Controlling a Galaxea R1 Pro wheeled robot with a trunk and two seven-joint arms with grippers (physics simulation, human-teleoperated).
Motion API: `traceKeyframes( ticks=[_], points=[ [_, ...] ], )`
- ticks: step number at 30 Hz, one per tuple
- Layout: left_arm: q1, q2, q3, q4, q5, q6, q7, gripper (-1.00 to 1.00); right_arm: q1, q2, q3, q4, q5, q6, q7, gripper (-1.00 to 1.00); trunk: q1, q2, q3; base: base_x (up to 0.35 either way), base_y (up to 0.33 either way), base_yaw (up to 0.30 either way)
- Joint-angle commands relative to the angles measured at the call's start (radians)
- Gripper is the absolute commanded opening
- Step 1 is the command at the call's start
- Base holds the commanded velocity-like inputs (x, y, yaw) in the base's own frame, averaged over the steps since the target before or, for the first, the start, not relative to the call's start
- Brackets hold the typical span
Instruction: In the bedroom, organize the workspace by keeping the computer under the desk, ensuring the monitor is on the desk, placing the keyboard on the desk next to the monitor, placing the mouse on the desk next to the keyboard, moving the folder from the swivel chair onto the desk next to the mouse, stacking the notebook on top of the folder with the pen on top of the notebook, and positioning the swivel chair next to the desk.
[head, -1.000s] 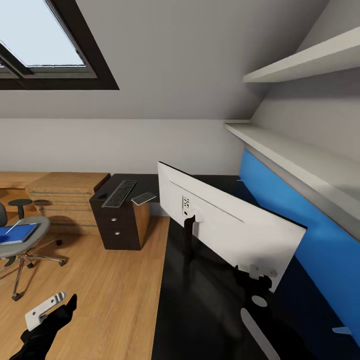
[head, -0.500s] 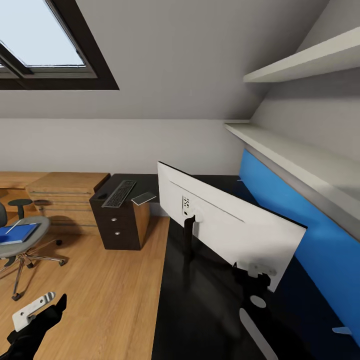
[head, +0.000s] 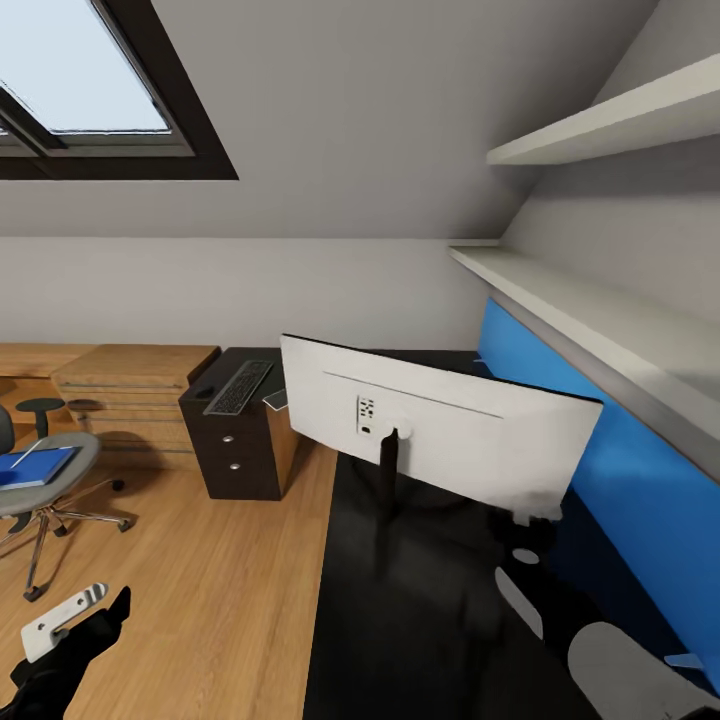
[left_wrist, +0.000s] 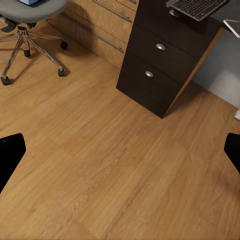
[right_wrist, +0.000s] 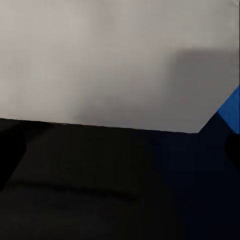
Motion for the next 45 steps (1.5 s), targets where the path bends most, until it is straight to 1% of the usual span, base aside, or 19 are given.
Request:
traceKeyframes(
  ticks=[1, 3, 4, 9, 11, 12, 14, 15, 19, 20, 22, 23, 27, 28, 38, 39, 40, 43, 45],
  points=[
    [0.000, 0.001, -0.001, -0.002, 0.011, 0.004, 0.006, 1.00, -0.031, -0.002, 0.008, 0.049, -0.013, -0.021, 0.010, 1.00, 0.001, -0.002, -0.002, 0.000, 0.000, 0.000],
    [0.000, 0.001, -0.001, -0.002, 0.011, 0.003, 0.006, 1.00, -0.054, -0.003, 0.007, 0.085, -0.014, -0.042, 0.032, 1.00, 0.001, -0.002, -0.002, 0.000, 0.000, 0.000],
    [0.000, 0.001, -0.001, -0.002, 0.011, 0.002, 0.004, 1.00, -0.079, -0.003, 0.006, 0.125, -0.016, -0.056, 0.048, 1.00, 0.001, -0.002, -0.002, 0.000, 0.000, 0.000],
    [0.000, 0.001, -0.001, -0.002, 0.010, 0.002, 0.003, 1.00, -0.094, 0.000, 0.004, 0.157, -0.020, -0.062, 0.064, 1.00, 0.001, -0.002, -0.002, 0.000, 0.000, 0.000],
    [0.000, 0.000, -0.002, -0.002, 0.010, 0.002, 0.003, 1.00, -0.095, 0.004, 0.006, 0.160, -0.021, -0.062, 0.085, 1.00, 0.001, -0.002, -0.002, 0.000, 0.000, 0.000],
    [0.000, 0.000, -0.004, -0.002, 0.009, 0.002, 0.002, 1.00, -0.096, 0.011, 0.006, 0.163, -0.021, -0.062, 0.109, 1.00, 0.001, -0.002, -0.002, 0.000, 0.000, 0.000],
    [0.000, -0.001, -0.006, -0.002, 0.009, 0.002, 0.002, 1.00, -0.096, 0.021, 0.006, 0.167, -0.021, -0.062, 0.121, 1.00, 0.001, -0.002, -0.002, 0.000, 0.000, 0.000],
    [0.000, -0.002, -0.008, -0.002, 0.009, 0.002, 0.002, 1.00, -0.095, 0.034, 0.006, 0.176, -0.021, -0.064, 0.128, 1.00, 0.001, -0.002, -0.002, 0.000, 0.000, 0.000],
    [0.000, -0.003, -0.016, -0.002, 0.008, 0.002, 0.002, 1.00, -0.093, 0.066, 0.006, 0.193, -0.015, -0.080, 0.136, 1.00, 0.001, -0.002, -0.002, 0.000, 0.000, 0.000],
    [0.000, -0.004, -0.024, -0.002, 0.008, 0.002, 0.002, 1.00, -0.092, 0.078, 0.007, 0.199, -0.014, -0.095, 0.139, 1.00, 0.001, -0.002, -0.002, -0.006, 0.000, 0.000],
    [0.000, -0.004, -0.033, -0.001, 0.008, 0.002, 0.003, 1.00, -0.091, 0.085, 0.007, 0.203, -0.013, -0.113, 0.140, 1.00, 0.001, -0.002, -0.002, -0.026, 0.024, 0.000],
    [0.000, -0.005, -0.044, 0.000, 0.008, 0.002, 0.003, 1.00, -0.090, 0.096, 0.009, 0.207, -0.012, -0.145, 0.142, 1.00, 0.001, -0.002, -0.002, -0.100, 0.187, 0.000],
    [0.000, -0.004, -0.048, 0.001, 0.007, 0.002, 0.002, 1.00, -0.089, 0.110, 0.010, 0.208, -0.012, -0.156, 0.143, 1.00, 0.001, -0.002, -0.002, -0.120, 0.231, 0.000],
    [0.000, -0.004, -0.048, 0.001, 0.007, 0.002, 0.002, 1.00, -0.088, 0.117, 0.010, 0.208, -0.011, -0.158, 0.142, 1.00, 0.001, -0.002, -0.002, -0.130, 0.253, 0.000],
    [0.000, -0.003, -0.051, 0.006, 0.007, 0.002, 0.003, 1.00, -0.086, 0.144, 0.013, 0.216, -0.009, -0.163, 0.144, 1.00, 0.001, -0.002, -0.002, -0.114, 0.272, 0.000],
    [0.000, -0.002, -0.050, 0.007, 0.007, 0.003, 0.003, 1.00, -0.086, 0.160, 0.013, 0.226, -0.007, -0.164, 0.144, 1.00, 0.001, -0.002, -0.002, -0.025, 0.307, 0.000],
    [0.000, -0.001, -0.048, 0.007, 0.007, 0.003, 0.003, 1.00, -0.085, 0.167, 0.013, 0.232, -0.006, -0.166, 0.145, 1.00, 0.001, -0.002, -0.002, -0.016, 0.316, 0.000],
    [0.000, -0.001, -0.048, 0.007, 0.007, 0.003, 0.003, 1.00, -0.084, 0.177, 0.015, 0.242, 0.000, -0.171, 0.145, 1.00, 0.001, -0.002, -0.002, -0.010, 0.322, 0.000],
    [0.000, -0.001, -0.047, 0.007, 0.007, 0.003, 0.003, 1.00, -0.084, 0.188, 0.016, 0.249, 0.015, -0.177, 0.145, 1.00, 0.001, -0.002, -0.002, -0.005, 0.329, 0.000]
  ],
)
